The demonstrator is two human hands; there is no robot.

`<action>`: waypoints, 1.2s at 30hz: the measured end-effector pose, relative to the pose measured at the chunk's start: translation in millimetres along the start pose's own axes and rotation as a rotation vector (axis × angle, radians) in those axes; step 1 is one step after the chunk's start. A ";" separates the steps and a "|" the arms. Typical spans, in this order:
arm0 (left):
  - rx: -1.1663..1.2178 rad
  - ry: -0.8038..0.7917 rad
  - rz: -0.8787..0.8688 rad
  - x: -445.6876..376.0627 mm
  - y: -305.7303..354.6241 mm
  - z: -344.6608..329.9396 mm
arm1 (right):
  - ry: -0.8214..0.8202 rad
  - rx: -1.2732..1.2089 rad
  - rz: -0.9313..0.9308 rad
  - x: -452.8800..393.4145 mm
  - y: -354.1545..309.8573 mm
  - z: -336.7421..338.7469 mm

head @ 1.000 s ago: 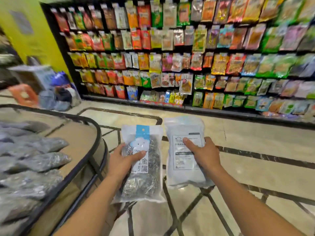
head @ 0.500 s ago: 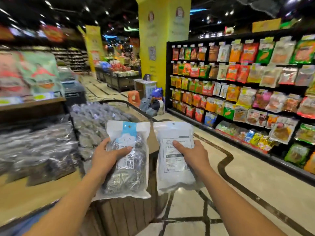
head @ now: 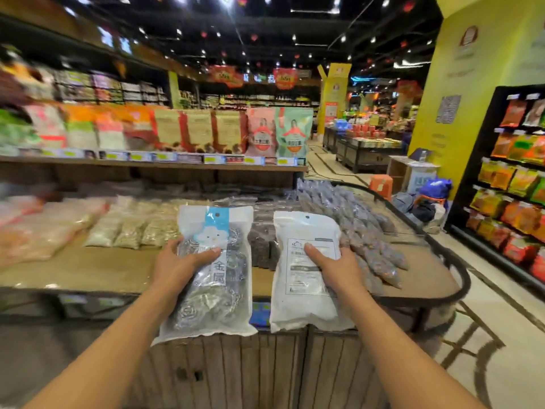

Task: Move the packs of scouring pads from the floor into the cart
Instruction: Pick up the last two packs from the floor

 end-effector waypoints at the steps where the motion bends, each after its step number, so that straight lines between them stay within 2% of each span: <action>1: 0.011 0.030 -0.004 -5.1 -0.7 26.5 | -0.034 0.002 0.004 3.1 -7.2 -27.0; 8: 0.059 0.202 -0.010 -33.4 -6.4 200.6 | -0.175 0.022 0.090 46.3 -63.0 -213.8; 13: 0.022 0.337 0.026 -50.9 -13.8 328.0 | -0.296 0.037 0.176 89.2 -100.3 -336.6; 17: -0.029 0.442 0.037 -59.6 -19.1 418.6 | -0.413 -0.020 0.169 114.0 -114.0 -433.6; 31: -0.028 0.860 0.089 -130.8 -33.9 650.8 | -0.775 -0.042 0.202 133.5 -172.9 -754.9; 36: 0.048 1.013 0.093 -153.5 -35.2 723.7 | -0.919 -0.071 0.253 128.4 -208.1 -867.3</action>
Point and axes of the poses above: each hand's wrist, its own x-axis away from the middle knuckle, its own z-axis out of the back of the hand, y = z × x, the point moved 1 cm from there along -x, towards the middle knuckle, and after that the axes turned 1 degree about x, right-handed, at the moved point
